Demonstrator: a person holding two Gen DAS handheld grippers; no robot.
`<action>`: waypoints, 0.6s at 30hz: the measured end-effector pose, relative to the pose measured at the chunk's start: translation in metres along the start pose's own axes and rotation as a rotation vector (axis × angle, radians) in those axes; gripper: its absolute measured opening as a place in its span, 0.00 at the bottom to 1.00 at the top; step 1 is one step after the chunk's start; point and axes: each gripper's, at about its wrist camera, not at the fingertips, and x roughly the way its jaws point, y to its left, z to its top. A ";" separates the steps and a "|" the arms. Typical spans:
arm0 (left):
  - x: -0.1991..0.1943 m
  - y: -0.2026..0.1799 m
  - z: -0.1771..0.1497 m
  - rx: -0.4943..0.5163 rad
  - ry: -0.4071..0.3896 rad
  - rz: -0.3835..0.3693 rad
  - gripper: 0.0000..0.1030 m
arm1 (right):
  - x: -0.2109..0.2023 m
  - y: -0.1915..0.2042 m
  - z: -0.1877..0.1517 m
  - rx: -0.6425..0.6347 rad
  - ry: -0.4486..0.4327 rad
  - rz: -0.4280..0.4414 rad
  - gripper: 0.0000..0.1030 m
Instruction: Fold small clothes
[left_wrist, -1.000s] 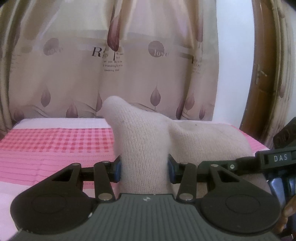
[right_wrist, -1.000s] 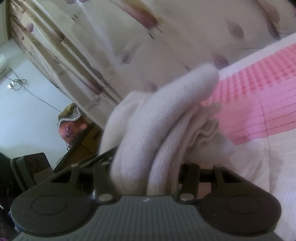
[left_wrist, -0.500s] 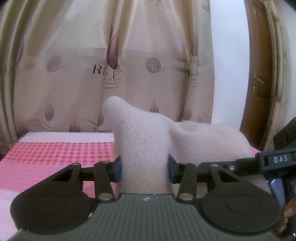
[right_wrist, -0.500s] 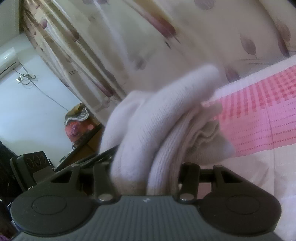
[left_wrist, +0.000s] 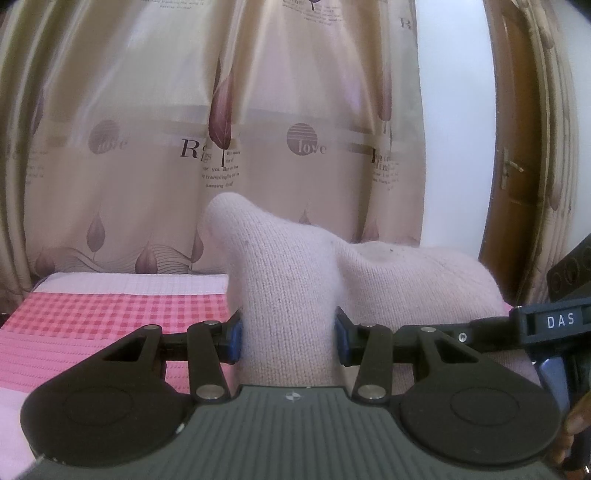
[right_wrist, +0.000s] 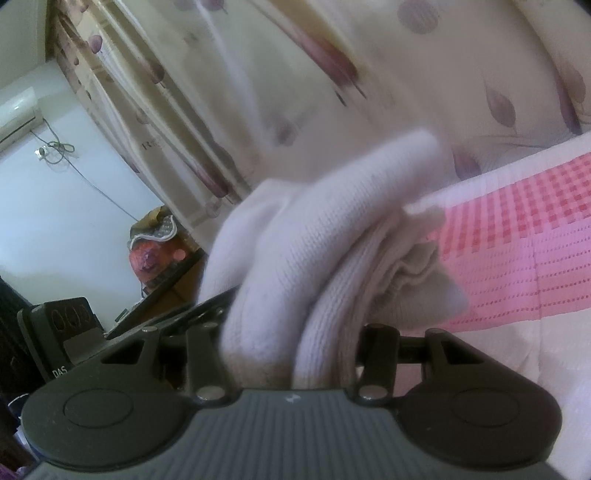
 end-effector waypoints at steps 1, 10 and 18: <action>0.002 0.000 0.000 -0.002 0.001 0.001 0.45 | 0.001 -0.001 0.000 -0.005 0.002 -0.003 0.49; 0.026 0.006 -0.001 -0.014 0.022 0.009 0.45 | 0.012 -0.013 0.006 -0.019 0.017 -0.023 0.49; 0.049 0.009 -0.003 -0.024 0.058 0.011 0.45 | 0.020 -0.031 0.007 -0.009 0.028 -0.034 0.49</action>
